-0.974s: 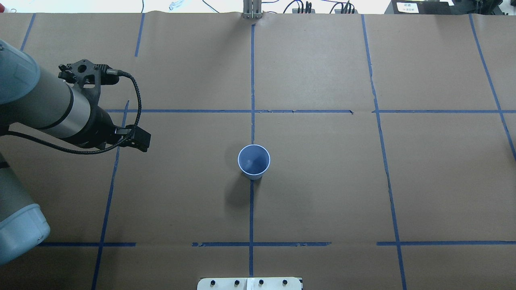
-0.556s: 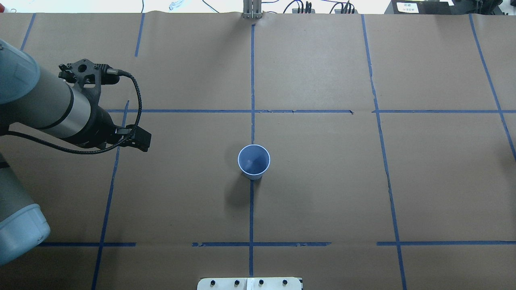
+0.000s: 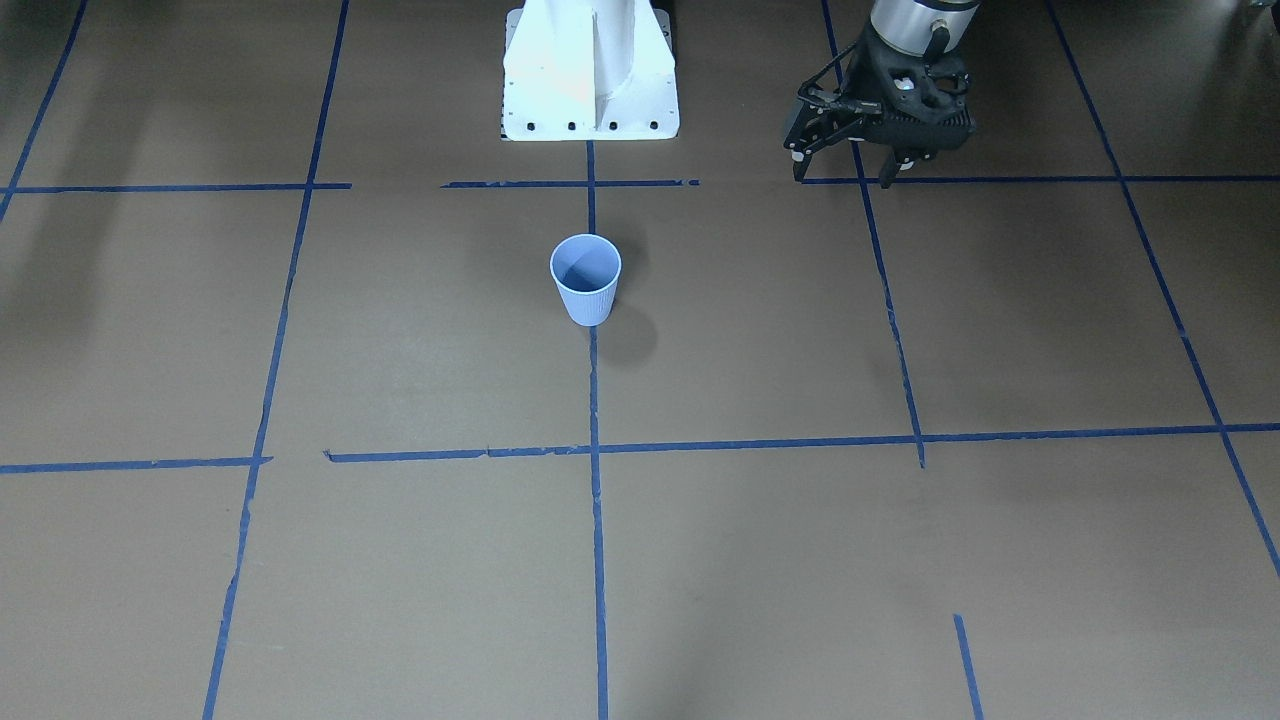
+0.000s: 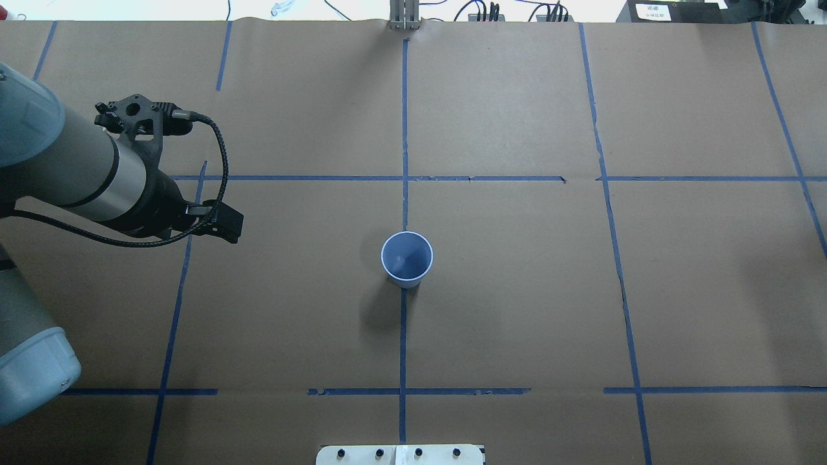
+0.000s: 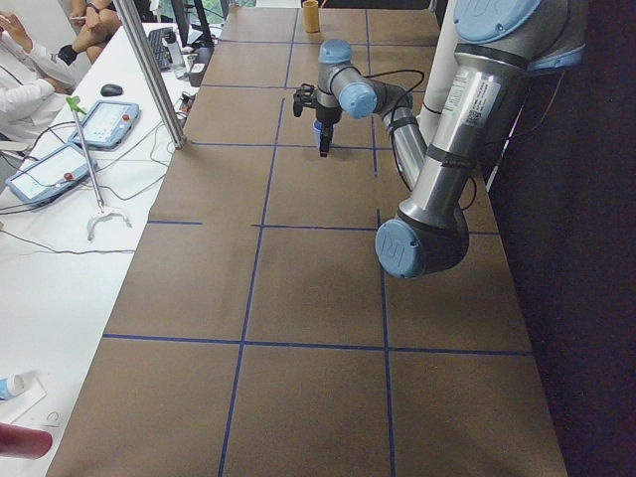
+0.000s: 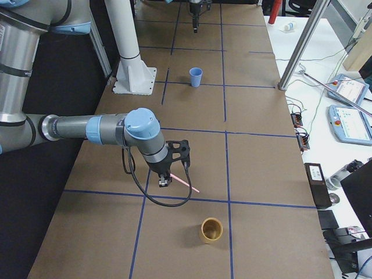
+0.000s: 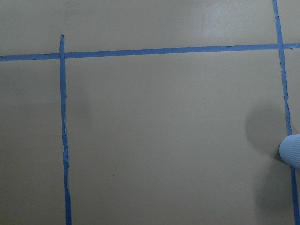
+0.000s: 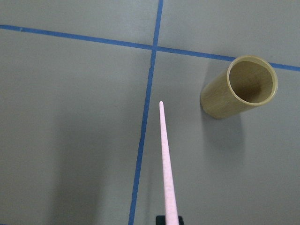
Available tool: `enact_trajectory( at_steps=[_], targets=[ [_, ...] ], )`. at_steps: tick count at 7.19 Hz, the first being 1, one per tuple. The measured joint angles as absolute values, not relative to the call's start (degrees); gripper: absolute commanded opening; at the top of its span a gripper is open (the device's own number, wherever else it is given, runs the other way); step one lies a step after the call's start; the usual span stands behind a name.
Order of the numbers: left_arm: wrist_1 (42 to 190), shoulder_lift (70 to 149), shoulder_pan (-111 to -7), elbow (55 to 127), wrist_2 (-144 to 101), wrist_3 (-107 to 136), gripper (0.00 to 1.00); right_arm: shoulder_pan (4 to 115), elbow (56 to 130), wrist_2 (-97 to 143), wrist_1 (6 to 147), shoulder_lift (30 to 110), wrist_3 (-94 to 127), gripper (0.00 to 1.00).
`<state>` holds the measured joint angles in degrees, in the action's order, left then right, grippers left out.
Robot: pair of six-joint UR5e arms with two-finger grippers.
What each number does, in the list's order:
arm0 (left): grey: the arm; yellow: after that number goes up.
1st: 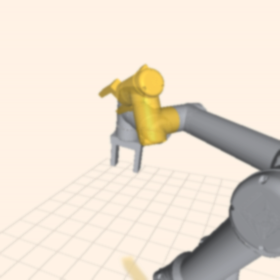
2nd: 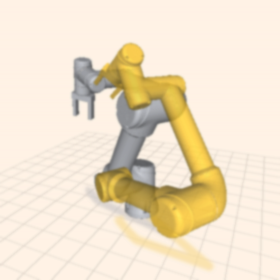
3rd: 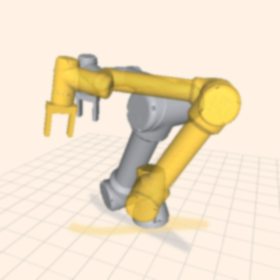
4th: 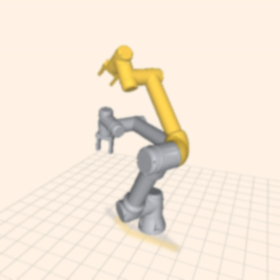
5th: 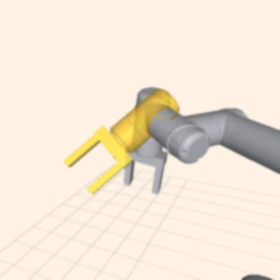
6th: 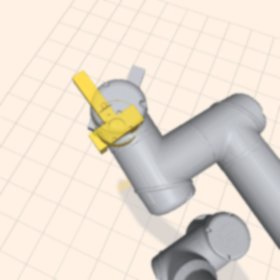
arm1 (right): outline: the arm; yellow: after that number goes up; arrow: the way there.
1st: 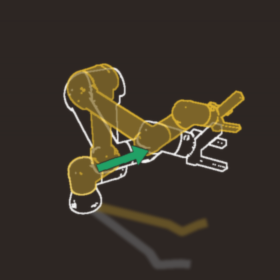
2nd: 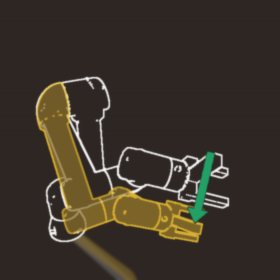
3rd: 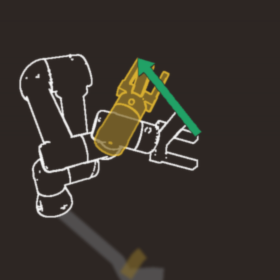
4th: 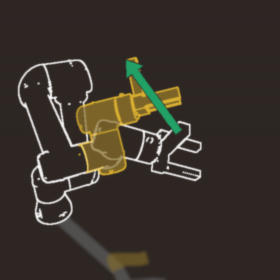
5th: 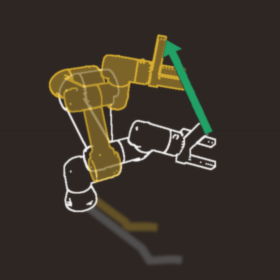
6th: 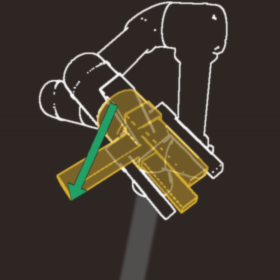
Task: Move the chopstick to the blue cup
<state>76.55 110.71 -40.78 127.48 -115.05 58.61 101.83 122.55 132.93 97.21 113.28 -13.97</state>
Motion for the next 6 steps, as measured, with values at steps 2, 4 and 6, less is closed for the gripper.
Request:
enact_trajectory(
  at_steps=[2, 4, 6],
  targets=[
    [76.5, 110.8, -40.7, 127.5, -115.0, 58.6, 1.00, 102.0, 128.1, 137.1, 103.9, 113.2, -12.9, 0.00],
    [76.5, 110.6, -40.7, 127.5, -115.1, 58.6, 1.00, 99.7, 129.5, 147.9, 106.1, 111.9, -5.5, 0.01],
    [76.5, 110.4, -40.8, 127.6, -115.1, 58.5, 1.00, 93.8, 129.6, 158.2, 106.1, 105.4, 11.8, 0.02]
  ],
)
